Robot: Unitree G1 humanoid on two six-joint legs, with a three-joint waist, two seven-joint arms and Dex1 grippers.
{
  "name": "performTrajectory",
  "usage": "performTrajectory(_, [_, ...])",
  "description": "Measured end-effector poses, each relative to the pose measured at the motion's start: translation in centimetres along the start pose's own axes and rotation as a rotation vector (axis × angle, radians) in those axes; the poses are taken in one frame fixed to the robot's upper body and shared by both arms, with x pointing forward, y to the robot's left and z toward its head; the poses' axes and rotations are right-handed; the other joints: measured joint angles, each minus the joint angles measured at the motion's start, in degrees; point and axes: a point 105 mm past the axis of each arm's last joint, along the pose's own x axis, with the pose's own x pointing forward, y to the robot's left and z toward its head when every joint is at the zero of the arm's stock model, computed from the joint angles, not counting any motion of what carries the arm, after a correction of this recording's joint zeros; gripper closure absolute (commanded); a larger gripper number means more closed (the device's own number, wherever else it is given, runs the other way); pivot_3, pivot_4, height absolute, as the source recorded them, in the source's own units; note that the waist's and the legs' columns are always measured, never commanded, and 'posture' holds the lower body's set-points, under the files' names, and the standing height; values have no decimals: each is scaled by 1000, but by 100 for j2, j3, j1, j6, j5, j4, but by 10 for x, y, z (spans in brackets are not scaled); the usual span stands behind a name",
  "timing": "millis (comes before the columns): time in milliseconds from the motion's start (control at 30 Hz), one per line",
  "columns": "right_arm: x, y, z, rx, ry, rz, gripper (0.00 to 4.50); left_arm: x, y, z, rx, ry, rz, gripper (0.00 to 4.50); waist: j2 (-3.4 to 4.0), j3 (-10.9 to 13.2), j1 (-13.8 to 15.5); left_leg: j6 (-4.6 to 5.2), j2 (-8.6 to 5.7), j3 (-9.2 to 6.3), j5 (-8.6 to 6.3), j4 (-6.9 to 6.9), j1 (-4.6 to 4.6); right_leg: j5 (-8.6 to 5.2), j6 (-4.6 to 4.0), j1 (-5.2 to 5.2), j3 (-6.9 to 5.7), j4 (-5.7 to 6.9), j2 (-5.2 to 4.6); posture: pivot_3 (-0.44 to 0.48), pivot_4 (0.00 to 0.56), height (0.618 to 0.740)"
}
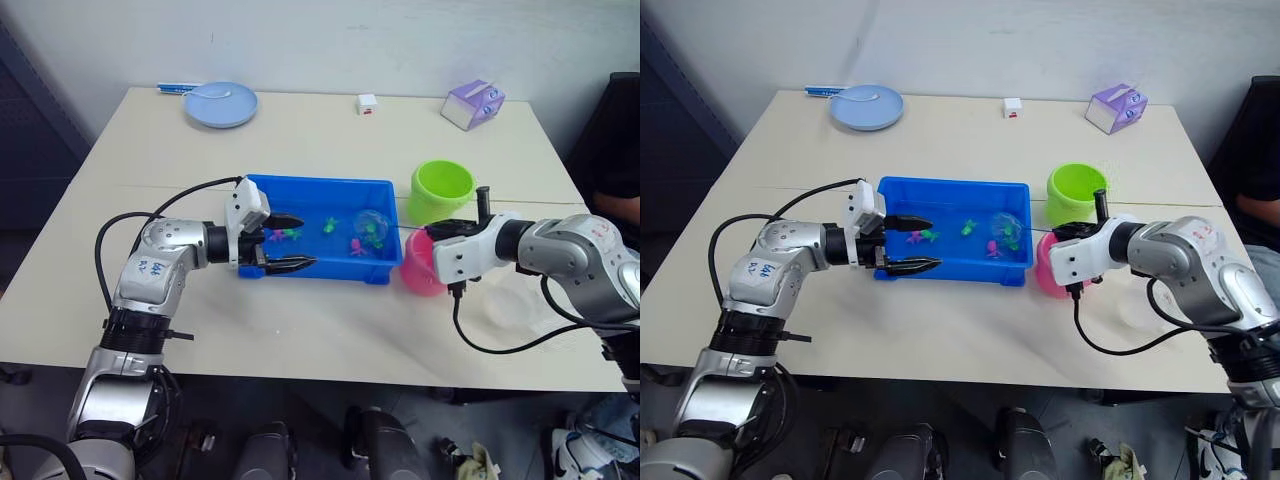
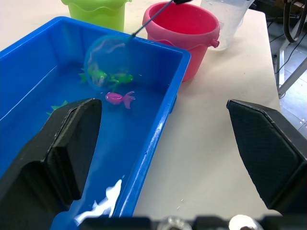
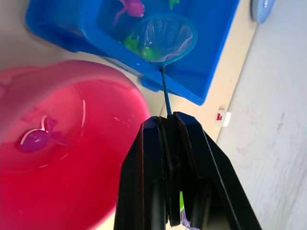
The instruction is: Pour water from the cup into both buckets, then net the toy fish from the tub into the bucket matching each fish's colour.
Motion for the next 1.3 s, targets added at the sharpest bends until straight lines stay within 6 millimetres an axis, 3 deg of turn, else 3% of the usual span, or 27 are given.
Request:
performTrajectory(200, [7,14,14,90,-51,21,3717,0,0,1,10,-5,-2,0,0,0,-1,0,0,-1,0,1,0,0,0,0,0,1,0,0,150,739])
performTrajectory(367, [10,26,27,277,-105,60,3717,-1,2,-3,-9,-1,4,0,0,0,-4,0,0,0,0,3,0,0,0,0,0,3,1,0,150,739])
performTrajectory(733, [13,29,39,1068,-246,74,3717,-9,7,-6,2,23,26,0,0,0,-6,0,2,-5,0,3,0,1,-2,0,-1,6,3,0,150,739])
performTrajectory(967, [8,27,41,1342,-284,81,3717,-18,9,-9,-11,32,47,0,0,0,-6,0,0,-4,0,2,0,1,-2,0,-1,5,3,0,150,739])
performTrajectory(1100, [-1,20,40,1402,-297,47,3717,-17,8,-7,-33,14,36,0,0,0,-4,-1,-1,-4,-1,0,-1,1,-2,0,-1,4,4,0,150,739])
performTrajectory(1300, [-40,7,34,1455,-303,-114,3717,2,1,9,-26,-62,-37,0,0,0,71,-1,-7,-6,-1,0,-4,1,-1,0,-2,2,8,0,150,739])
